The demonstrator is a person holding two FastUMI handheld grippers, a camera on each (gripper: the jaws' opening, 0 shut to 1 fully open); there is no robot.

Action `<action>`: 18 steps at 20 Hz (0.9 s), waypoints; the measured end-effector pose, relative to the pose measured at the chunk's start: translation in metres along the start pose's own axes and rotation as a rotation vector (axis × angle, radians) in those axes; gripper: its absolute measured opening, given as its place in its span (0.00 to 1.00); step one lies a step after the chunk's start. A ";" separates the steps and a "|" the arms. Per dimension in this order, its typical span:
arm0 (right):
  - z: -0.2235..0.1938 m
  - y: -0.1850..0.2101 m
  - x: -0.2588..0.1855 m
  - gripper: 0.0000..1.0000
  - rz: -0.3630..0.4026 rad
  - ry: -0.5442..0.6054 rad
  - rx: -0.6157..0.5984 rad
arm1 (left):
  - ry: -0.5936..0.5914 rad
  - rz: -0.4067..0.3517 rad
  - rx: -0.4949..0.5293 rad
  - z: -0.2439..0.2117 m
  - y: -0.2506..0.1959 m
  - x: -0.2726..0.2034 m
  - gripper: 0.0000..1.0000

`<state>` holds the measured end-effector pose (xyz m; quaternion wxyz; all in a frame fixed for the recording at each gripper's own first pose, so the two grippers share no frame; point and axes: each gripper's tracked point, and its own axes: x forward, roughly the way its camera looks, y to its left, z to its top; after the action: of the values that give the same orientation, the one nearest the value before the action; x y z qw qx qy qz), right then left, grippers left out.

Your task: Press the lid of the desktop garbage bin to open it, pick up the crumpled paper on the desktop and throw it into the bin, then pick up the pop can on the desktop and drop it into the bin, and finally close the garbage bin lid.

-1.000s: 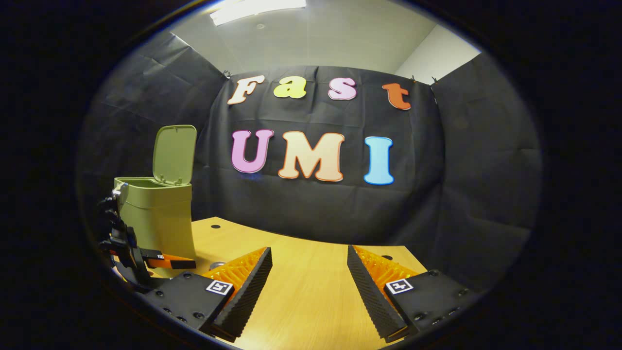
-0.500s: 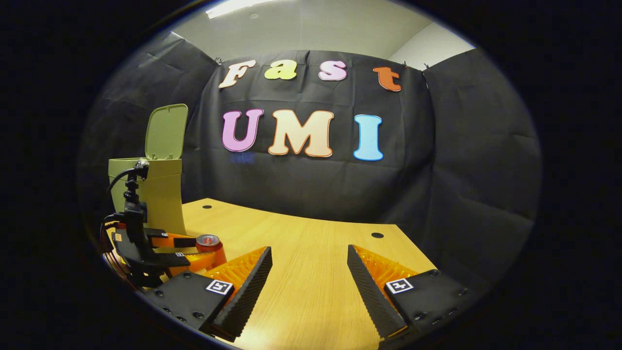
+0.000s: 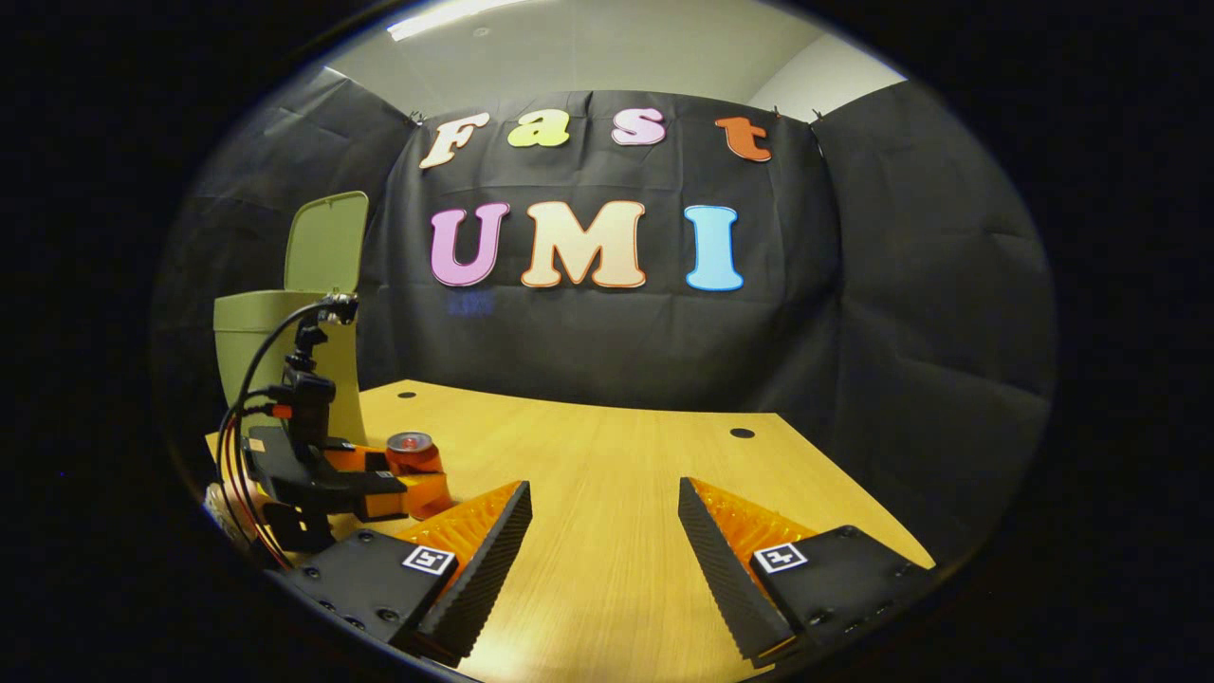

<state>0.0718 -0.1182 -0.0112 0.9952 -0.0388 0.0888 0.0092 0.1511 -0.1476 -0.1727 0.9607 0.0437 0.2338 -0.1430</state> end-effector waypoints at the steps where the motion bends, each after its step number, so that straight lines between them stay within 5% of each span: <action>1: -0.005 -0.001 0.001 0.98 -0.007 0.012 -0.005 | -0.001 -0.004 -0.008 0.000 -0.001 0.001 0.89; 3: -0.014 0.001 0.001 0.98 -0.001 0.033 -0.004 | -0.004 -0.006 -0.013 0.001 -0.001 0.001 0.82; 18: -0.028 0.013 0.007 0.99 0.087 0.056 0.050 | -0.081 -0.099 0.052 0.070 -0.027 -0.039 0.79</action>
<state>0.0738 -0.1075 -0.0409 0.9917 -0.0102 0.1185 0.0491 0.1405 -0.1740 -0.0926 0.9597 0.0511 0.1930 -0.1978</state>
